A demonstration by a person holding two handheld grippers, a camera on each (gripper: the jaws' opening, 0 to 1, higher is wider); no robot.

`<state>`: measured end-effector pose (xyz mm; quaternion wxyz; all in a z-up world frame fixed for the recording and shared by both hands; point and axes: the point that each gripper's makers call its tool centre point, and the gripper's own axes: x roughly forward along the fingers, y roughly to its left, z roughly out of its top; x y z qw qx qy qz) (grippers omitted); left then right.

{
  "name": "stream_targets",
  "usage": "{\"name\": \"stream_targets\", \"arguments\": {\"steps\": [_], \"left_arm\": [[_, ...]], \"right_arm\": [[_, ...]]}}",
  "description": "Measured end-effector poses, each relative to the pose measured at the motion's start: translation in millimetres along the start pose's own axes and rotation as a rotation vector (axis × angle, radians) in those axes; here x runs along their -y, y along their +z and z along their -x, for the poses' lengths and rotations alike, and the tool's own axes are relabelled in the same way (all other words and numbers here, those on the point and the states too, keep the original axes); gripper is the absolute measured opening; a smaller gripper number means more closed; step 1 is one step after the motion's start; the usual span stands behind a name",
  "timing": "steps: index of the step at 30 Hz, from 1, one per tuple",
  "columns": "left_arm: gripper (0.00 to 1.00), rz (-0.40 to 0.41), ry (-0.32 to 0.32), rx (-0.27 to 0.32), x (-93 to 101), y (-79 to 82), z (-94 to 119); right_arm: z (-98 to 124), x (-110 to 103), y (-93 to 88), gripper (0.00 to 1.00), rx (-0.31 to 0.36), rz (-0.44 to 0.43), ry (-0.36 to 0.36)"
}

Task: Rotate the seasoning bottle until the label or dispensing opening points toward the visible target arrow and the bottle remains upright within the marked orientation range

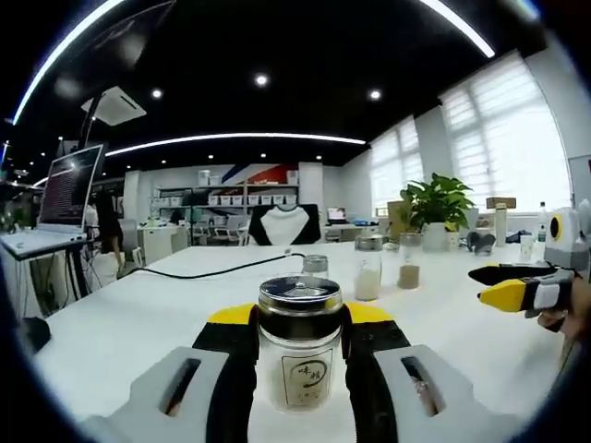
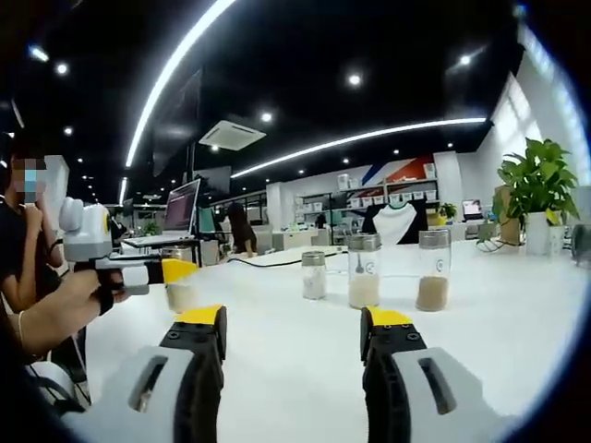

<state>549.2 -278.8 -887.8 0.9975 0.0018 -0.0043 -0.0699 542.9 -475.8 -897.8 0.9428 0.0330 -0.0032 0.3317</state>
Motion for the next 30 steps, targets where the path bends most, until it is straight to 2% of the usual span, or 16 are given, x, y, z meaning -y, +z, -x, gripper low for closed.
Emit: {"name": "stream_targets", "arguments": {"steps": [10,30], "left_arm": [[0.37,0.005,0.043,-0.009,-18.4,-10.0,0],[0.37,0.032,0.101,-0.013,-29.3,-31.0,5]], "right_arm": [[0,4,-4.2,0.57,-0.014,0.000,-0.006],[-1,4,-3.9,0.56,-0.025,0.013,-0.002]]}}
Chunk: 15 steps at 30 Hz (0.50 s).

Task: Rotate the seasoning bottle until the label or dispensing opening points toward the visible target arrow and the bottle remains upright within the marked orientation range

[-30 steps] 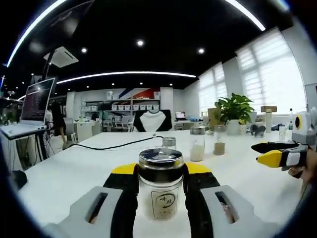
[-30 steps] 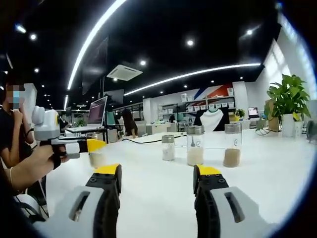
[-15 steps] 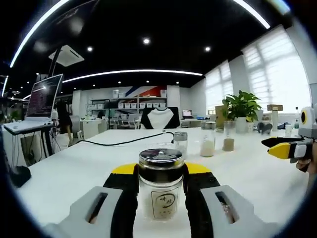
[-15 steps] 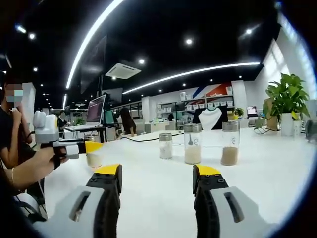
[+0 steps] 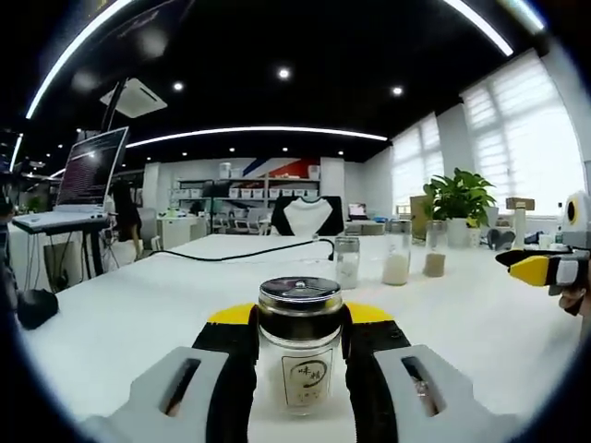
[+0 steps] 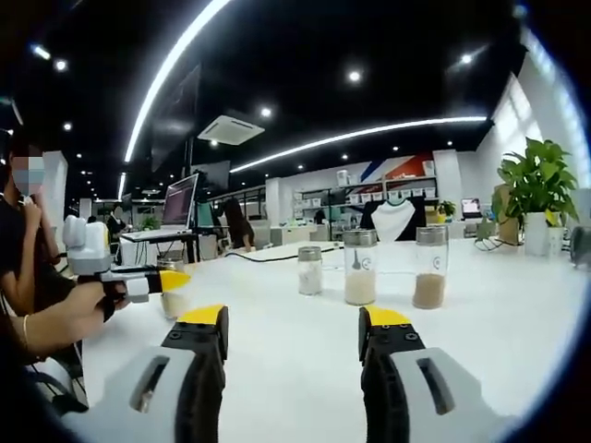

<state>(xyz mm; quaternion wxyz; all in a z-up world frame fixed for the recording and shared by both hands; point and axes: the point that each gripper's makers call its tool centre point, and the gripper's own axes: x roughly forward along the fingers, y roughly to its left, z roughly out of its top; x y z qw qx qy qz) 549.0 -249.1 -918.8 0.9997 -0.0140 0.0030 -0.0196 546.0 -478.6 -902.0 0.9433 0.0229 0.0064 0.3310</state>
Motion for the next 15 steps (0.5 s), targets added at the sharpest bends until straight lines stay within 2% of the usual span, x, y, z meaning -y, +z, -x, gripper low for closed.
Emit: {"name": "stream_targets", "arguments": {"steps": [7,15], "left_arm": [[0.37,-0.006,0.003,0.012,-0.4,-1.2,2],[0.37,-0.005,-0.007,0.016,0.0,-1.2,5]], "right_arm": [[-1,-1,0.1,0.56,-0.001,0.003,0.005],[-1,-2,-9.3,0.56,-0.019,-0.009,0.008]]}}
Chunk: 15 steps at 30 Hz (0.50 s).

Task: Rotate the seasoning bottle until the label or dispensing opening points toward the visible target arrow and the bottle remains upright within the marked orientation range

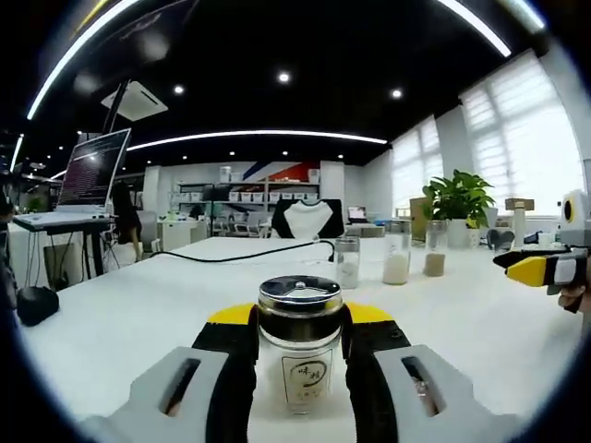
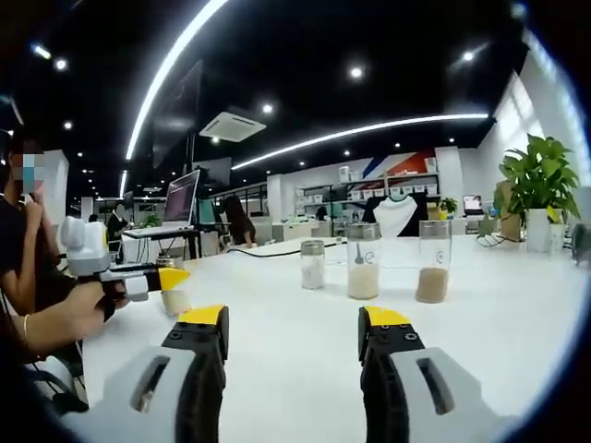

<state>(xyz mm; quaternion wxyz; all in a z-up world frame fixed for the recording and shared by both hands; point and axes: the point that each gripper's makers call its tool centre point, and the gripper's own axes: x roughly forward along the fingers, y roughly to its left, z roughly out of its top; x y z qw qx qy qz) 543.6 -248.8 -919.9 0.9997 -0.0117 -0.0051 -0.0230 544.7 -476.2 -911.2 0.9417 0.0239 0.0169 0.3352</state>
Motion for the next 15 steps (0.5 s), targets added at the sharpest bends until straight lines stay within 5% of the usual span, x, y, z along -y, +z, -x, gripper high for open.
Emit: {"name": "stream_targets", "arguments": {"steps": [15], "left_arm": [[0.37,0.002,0.021,0.002,-0.2,0.1,0.6]], "right_arm": [[-0.7,1.0,0.5,0.55,0.003,-0.008,0.002]]}}
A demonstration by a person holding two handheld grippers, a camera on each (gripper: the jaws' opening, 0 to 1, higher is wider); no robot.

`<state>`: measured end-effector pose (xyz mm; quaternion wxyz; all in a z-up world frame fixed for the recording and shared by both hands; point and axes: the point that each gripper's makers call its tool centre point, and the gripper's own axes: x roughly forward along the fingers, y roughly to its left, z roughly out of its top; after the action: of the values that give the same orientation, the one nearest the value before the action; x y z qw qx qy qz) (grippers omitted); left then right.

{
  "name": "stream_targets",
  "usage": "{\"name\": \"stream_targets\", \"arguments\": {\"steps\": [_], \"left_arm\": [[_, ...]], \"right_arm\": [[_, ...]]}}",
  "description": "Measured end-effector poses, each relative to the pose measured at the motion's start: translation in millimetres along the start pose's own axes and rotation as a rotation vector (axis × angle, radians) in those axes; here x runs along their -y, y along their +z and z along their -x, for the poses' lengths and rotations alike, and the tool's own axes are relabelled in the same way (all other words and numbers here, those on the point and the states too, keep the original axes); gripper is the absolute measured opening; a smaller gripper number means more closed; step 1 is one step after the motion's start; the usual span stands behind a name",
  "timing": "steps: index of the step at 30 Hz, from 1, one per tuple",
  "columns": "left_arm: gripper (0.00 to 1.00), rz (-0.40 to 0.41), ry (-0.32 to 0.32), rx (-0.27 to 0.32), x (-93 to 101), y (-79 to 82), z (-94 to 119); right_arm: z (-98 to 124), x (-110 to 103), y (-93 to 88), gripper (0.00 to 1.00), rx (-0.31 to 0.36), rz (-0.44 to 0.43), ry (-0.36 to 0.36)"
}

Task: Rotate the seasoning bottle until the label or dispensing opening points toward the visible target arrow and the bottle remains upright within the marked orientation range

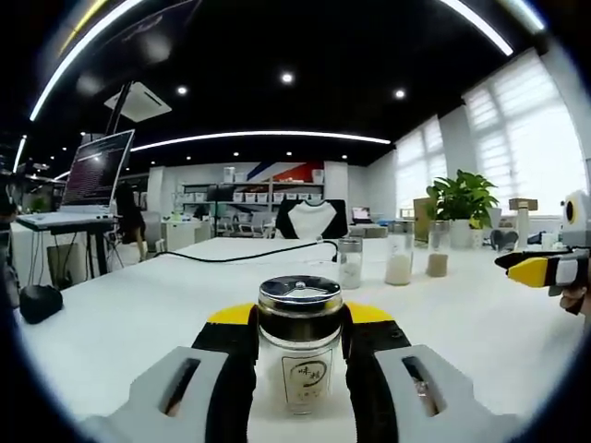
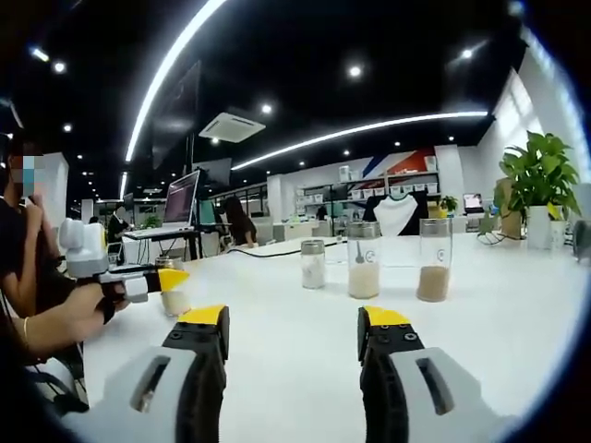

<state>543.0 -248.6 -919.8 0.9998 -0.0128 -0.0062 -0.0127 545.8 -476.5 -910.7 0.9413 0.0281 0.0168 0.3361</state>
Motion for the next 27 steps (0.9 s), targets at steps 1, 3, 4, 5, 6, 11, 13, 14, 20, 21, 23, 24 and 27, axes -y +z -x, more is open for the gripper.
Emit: {"name": "stream_targets", "arguments": {"steps": [1,3,4,5,6,11,13,14,20,21,23,24,27], "left_arm": [[0.37,-0.001,0.000,-0.001,0.0,0.0,0],[0.37,0.000,0.002,-0.003,-0.1,0.0,0],[0.37,0.004,0.005,-0.001,-0.2,0.6,0],[0.38,0.009,0.005,0.009,0.0,2.3,1],[0.40,0.025,0.008,0.031,0.0,7.6,2],[0.55,0.029,0.051,0.045,-6.6,23.0,6],[0.58,0.047,0.051,0.068,-8.1,33.0,8],[0.59,0.052,0.051,0.075,-8.7,36.9,8],[0.66,0.039,0.055,0.103,-7.4,55.7,9],[0.67,0.039,0.055,0.104,-7.3,56.2,9],[0.70,0.040,0.050,0.111,-5.6,59.5,9],[0.72,0.043,0.043,0.111,-3.2,61.0,8],[0.76,0.041,0.034,0.108,1.1,62.7,6]], "right_arm": [[0,0,-0.3,0.55,-0.001,-0.001,-0.001],[0,0,-0.7,0.55,-0.001,-0.003,0.000],[0,0,-0.4,0.55,0.001,-0.004,0.000],[0,0,0.0,0.55,0.002,-0.004,0.000],[0,0,0.4,0.55,0.003,-0.003,0.000],[1,-1,2.3,0.55,0.008,-0.003,0.001],[1,-1,2.8,0.55,0.009,-0.003,0.003],[1,-1,2.9,0.56,0.009,-0.004,0.003],[2,1,3.3,0.62,0.005,-0.010,0.000],[2,1,2.9,0.65,0.001,-0.008,0.000],[2,3,0.0,0.74,-0.022,-0.006,-0.012],[3,5,-2.7,0.78,-0.040,-0.012,-0.024],[3,6,-3.5,0.82,-0.040,-0.024,-0.025]]}}
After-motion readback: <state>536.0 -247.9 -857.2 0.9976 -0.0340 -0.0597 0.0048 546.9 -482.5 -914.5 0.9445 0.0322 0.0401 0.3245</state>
